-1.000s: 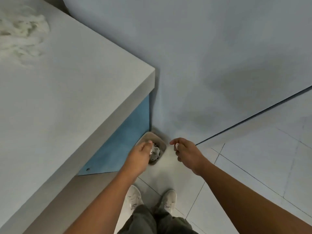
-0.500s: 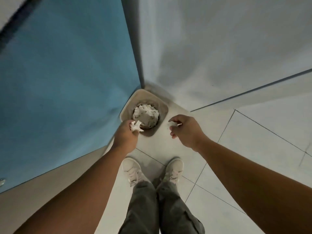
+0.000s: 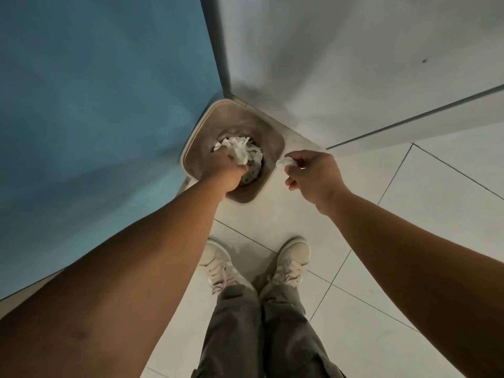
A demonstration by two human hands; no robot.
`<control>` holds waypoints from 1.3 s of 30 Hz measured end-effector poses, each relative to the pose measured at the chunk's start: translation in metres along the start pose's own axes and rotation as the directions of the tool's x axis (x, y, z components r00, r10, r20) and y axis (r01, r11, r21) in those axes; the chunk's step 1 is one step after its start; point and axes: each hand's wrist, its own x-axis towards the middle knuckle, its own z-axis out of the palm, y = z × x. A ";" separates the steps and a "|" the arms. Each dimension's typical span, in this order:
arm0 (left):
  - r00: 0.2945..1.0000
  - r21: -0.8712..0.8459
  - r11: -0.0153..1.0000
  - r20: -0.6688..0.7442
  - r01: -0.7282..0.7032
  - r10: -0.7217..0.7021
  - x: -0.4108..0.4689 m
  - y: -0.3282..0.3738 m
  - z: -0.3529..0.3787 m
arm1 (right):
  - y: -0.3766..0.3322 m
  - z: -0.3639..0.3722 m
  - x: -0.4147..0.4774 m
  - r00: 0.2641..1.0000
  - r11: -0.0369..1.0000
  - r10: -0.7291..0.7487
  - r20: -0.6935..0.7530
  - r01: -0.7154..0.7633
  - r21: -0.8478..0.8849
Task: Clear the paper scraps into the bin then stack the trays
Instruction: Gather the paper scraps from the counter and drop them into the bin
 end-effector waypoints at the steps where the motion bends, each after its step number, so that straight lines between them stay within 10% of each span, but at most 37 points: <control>1: 1.000 0.016 1.000 -0.010 -0.002 0.002 0.000 0.002 0.000 | 0.002 0.001 0.000 1.000 1.000 0.003 -0.010 -0.003 0.004; 24: 0.972 -0.083 0.974 -0.127 -0.211 0.200 -0.045 -0.068 -0.046 | -0.010 0.107 0.055 0.970 0.847 -0.168 0.175 0.233 -0.478; 39: 0.890 0.095 0.925 -0.251 -0.368 0.380 -0.201 0.046 -0.122 | -0.109 -0.012 -0.127 0.918 0.825 -0.385 0.094 0.388 -0.411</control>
